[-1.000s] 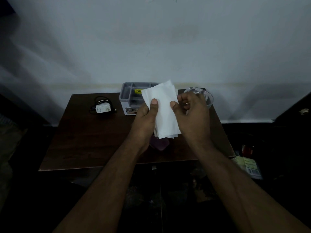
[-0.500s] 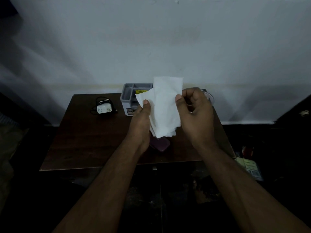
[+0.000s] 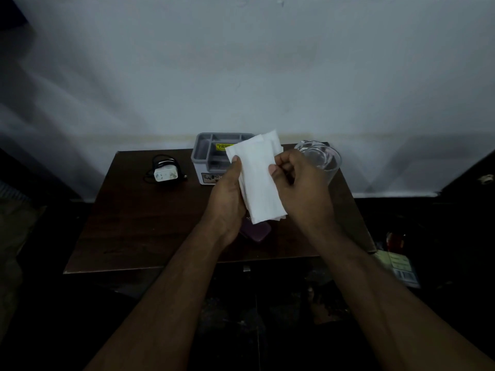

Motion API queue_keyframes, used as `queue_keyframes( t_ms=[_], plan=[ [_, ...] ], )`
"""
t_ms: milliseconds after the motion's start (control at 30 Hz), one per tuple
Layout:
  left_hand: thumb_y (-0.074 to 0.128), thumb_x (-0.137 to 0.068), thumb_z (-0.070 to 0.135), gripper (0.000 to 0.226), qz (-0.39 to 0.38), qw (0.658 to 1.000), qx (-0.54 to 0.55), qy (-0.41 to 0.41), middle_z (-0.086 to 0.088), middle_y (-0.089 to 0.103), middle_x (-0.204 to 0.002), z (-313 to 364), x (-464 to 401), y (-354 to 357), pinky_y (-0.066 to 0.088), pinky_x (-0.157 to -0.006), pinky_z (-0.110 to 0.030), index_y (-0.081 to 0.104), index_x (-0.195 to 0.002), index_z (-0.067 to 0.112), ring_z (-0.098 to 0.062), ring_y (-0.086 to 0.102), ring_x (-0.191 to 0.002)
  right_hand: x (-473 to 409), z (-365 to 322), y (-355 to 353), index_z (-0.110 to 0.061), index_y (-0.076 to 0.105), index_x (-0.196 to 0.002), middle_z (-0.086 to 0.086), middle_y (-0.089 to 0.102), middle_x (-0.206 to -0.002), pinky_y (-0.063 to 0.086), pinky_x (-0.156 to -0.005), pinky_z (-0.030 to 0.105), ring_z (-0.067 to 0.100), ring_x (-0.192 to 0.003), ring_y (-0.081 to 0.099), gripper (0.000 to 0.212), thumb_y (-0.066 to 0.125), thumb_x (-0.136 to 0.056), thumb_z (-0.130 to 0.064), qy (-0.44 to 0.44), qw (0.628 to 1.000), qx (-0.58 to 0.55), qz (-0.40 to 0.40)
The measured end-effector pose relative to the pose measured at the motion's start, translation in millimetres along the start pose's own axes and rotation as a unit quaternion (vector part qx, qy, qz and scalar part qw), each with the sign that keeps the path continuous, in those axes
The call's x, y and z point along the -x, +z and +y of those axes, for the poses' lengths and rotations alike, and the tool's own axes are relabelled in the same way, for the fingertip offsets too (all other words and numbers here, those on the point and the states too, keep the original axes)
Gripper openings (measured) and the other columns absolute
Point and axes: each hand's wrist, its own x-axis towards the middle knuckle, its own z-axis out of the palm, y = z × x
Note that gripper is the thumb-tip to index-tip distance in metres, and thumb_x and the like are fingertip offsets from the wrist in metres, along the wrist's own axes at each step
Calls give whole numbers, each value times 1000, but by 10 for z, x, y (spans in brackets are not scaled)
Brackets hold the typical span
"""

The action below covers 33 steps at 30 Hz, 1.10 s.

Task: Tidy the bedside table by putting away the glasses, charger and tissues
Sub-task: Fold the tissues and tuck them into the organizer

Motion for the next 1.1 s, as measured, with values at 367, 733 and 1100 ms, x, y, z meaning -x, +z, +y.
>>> queue_keyframes(
  t_ms=[367, 733, 1100],
  plan=[
    [39, -107, 42, 38, -22, 999, -2, -25, -4, 81, -98, -27, -9, -8, 64, -77, -38, 65, -114, 15, -19, 78, -91, -37, -21, 25, -8, 63, -112, 3, 68, -104, 56, -79, 32, 16, -91, 65, 23, 70, -93, -19, 9, 999, -29, 31],
    [23, -104, 61, 63, -40, 999, 29, -16, -8, 80, -106, 10, 6, 38, 64, -69, -38, 66, -121, 19, -22, 78, -92, -42, -3, 3, -23, 60, -90, -10, 59, -89, 43, -70, 14, 1, -77, 53, 21, 80, -86, -25, 56, 995, -77, -13],
    [26, -104, 62, 66, 11, 999, 44, 23, -14, 76, -106, 48, -13, -37, 57, -93, -47, 70, -118, 15, -32, 71, -101, 148, -224, -180, -23, 66, -91, -8, 72, -88, 52, -71, 22, 16, -82, 69, 17, 79, -86, -13, -37, 964, -220, -144]
  ],
)
